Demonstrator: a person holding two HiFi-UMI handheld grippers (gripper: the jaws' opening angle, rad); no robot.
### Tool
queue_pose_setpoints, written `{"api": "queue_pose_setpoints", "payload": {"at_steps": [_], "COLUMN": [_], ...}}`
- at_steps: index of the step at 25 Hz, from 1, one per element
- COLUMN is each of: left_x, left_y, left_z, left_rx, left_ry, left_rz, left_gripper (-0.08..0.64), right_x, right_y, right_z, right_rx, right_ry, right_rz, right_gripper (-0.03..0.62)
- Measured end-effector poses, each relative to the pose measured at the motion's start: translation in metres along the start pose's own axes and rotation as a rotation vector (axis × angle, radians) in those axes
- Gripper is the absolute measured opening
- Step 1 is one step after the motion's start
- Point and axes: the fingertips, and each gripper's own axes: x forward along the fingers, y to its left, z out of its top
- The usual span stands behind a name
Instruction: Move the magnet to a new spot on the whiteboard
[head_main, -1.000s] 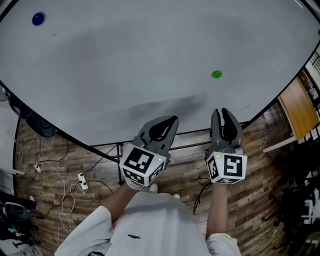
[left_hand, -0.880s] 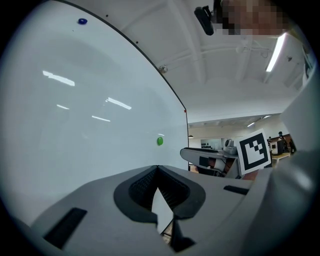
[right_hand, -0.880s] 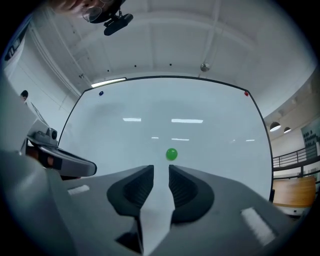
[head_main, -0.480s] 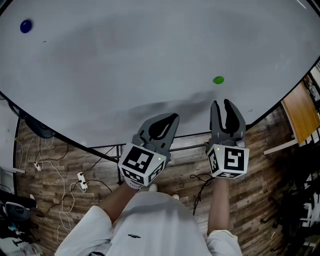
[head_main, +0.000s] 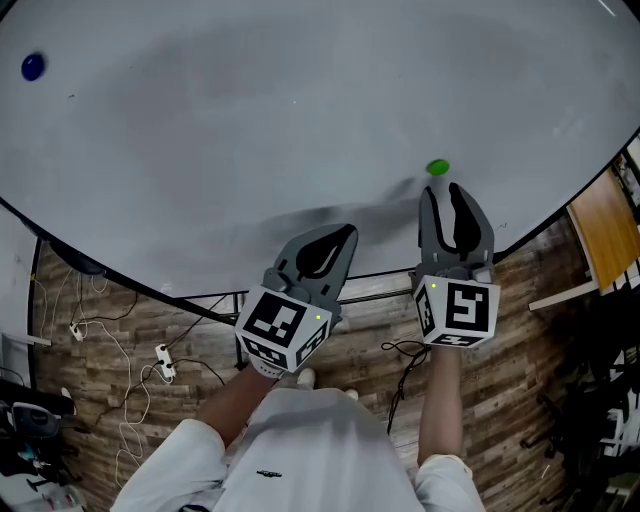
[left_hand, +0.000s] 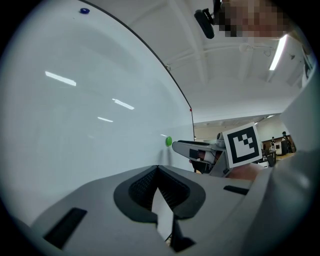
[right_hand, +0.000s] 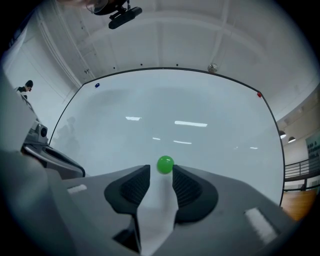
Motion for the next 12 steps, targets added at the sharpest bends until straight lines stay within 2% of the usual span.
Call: {"api": "queue_pose_setpoints", "payload": {"at_steps": [12], "left_x": [-0.0016], "left_y": [-0.0035], "left_z": [-0.0011], "left_rx": [-0.003], "left_ry": [0.009], "left_rz": [-0.011], "left_gripper": [0.006], "right_x": [0.0091], "right_y": [0.0011], "right_z": [0.0075], "right_rx": [-0.043], "right_ry": [0.006], "right_rz": [-0.002], "right_gripper": [0.137]}}
